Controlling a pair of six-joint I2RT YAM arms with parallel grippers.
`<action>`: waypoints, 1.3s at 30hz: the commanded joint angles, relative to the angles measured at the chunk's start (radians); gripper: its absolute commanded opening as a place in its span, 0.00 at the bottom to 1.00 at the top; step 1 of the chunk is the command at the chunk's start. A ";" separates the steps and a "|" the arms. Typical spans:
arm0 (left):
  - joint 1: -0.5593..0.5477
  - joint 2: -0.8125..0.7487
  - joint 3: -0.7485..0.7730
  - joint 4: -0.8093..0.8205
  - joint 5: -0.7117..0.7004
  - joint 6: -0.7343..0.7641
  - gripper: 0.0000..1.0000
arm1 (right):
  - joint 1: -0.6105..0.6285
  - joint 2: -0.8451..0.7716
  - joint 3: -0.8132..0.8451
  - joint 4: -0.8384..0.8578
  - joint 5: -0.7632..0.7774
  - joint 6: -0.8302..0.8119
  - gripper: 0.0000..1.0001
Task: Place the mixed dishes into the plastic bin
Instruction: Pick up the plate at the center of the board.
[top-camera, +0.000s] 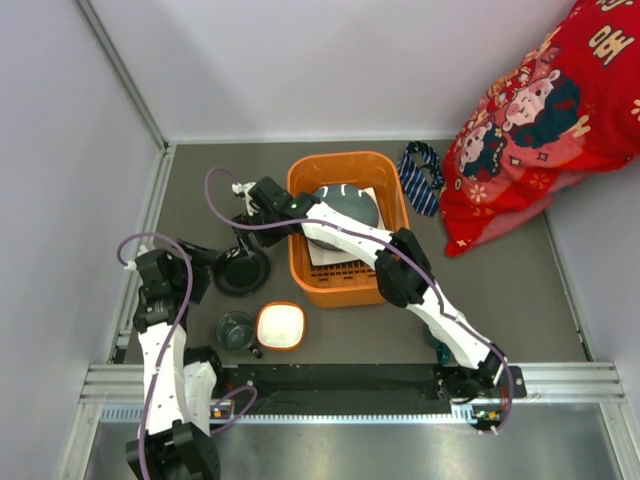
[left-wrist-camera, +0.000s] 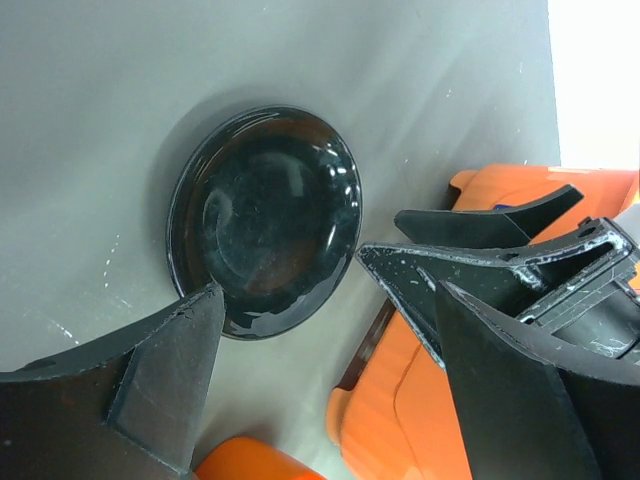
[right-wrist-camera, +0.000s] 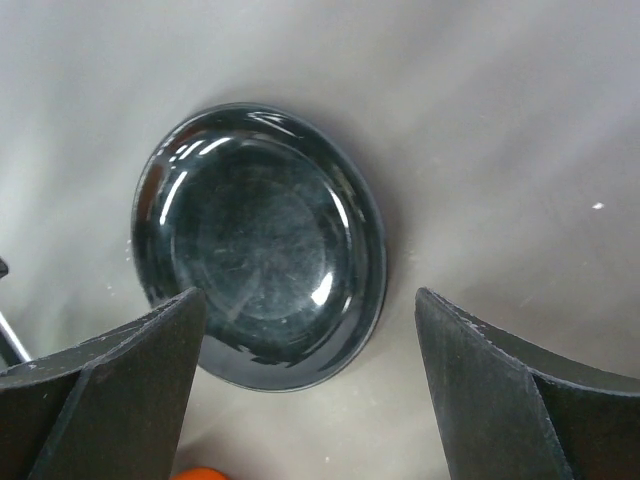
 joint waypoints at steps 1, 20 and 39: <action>0.007 0.003 -0.003 0.041 0.001 0.017 0.89 | 0.002 0.018 0.044 0.025 0.050 -0.002 0.84; 0.007 0.003 -0.029 0.057 0.010 0.014 0.89 | 0.005 0.061 0.011 0.021 0.005 -0.025 0.82; 0.006 0.001 -0.036 0.058 0.011 0.014 0.89 | 0.021 0.094 0.006 -0.019 0.016 -0.061 0.77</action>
